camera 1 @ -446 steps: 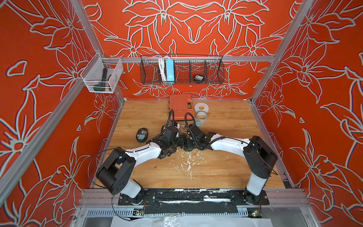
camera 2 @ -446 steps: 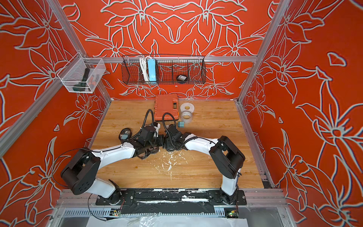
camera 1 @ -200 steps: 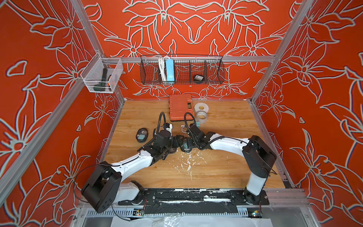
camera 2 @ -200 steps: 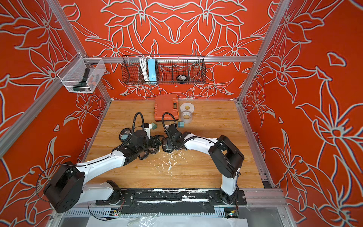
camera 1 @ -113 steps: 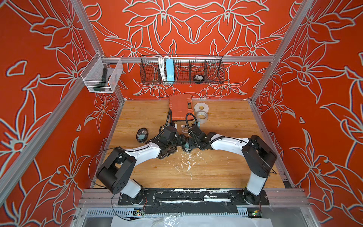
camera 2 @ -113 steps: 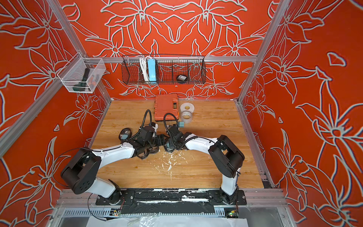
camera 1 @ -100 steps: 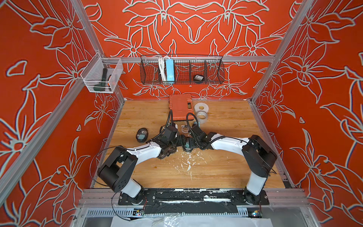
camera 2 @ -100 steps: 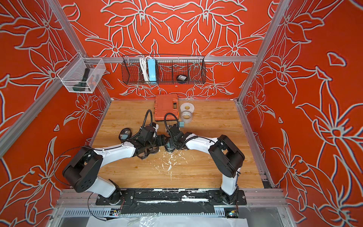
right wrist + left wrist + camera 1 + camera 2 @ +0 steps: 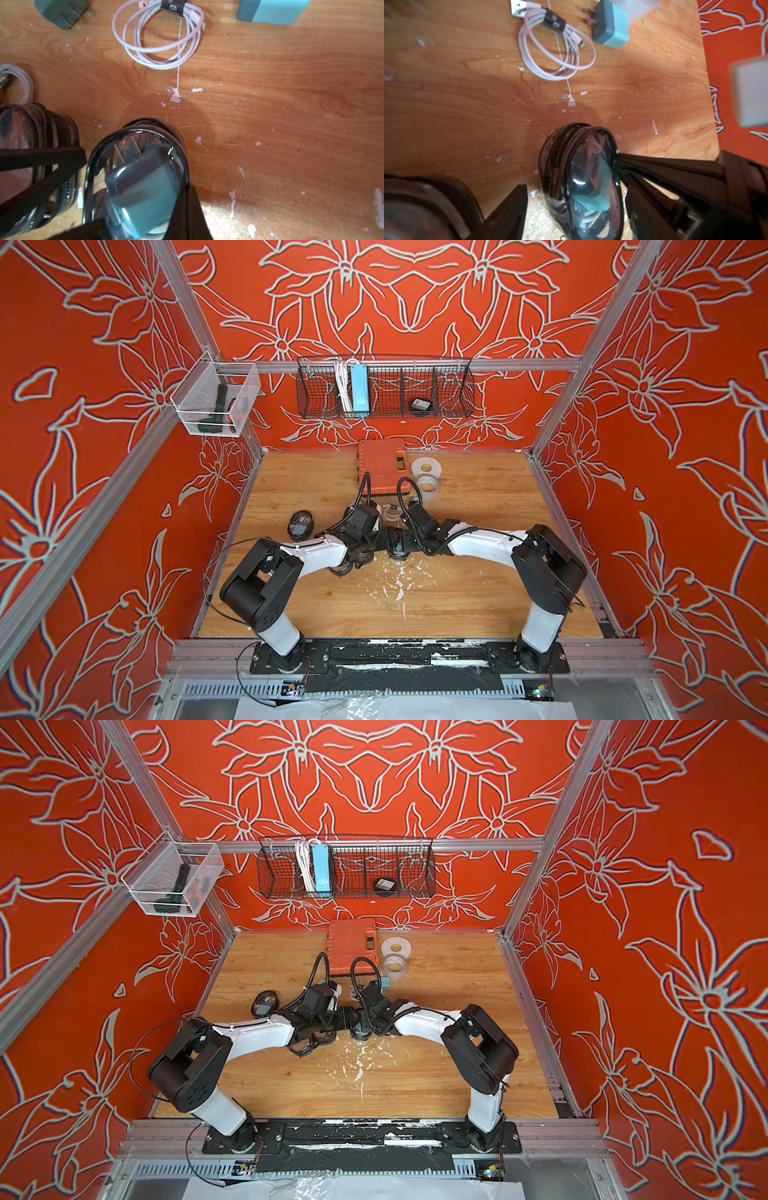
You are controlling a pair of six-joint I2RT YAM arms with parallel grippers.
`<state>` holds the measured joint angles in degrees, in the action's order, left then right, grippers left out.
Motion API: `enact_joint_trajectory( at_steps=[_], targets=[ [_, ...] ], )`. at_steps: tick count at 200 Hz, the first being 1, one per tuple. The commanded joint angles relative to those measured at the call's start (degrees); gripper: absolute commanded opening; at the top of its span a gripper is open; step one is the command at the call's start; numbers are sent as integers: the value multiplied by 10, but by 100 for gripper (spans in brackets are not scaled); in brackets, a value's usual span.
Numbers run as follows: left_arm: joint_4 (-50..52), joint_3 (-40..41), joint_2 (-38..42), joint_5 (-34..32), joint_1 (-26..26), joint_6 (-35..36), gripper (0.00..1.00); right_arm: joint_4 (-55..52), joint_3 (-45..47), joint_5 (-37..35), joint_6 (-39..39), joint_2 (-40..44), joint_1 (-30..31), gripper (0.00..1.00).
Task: Pack away charging kits
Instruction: Close the storage bag at the center of the board.
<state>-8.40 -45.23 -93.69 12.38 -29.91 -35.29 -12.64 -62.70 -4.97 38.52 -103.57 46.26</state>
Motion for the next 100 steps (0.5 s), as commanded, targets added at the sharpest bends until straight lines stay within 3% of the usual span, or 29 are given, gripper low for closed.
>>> enact_joint_trajectory(
  at_steps=[1, 100],
  targets=[
    [5, -9, -13, 25, 8, -4, 71, -2, 17, -8, 14, -20, -10, 0],
    [-31, -17, -74, 125, 24, -18, 72, 17, 24, 5, 18, -28, -17, 0]
  ],
)
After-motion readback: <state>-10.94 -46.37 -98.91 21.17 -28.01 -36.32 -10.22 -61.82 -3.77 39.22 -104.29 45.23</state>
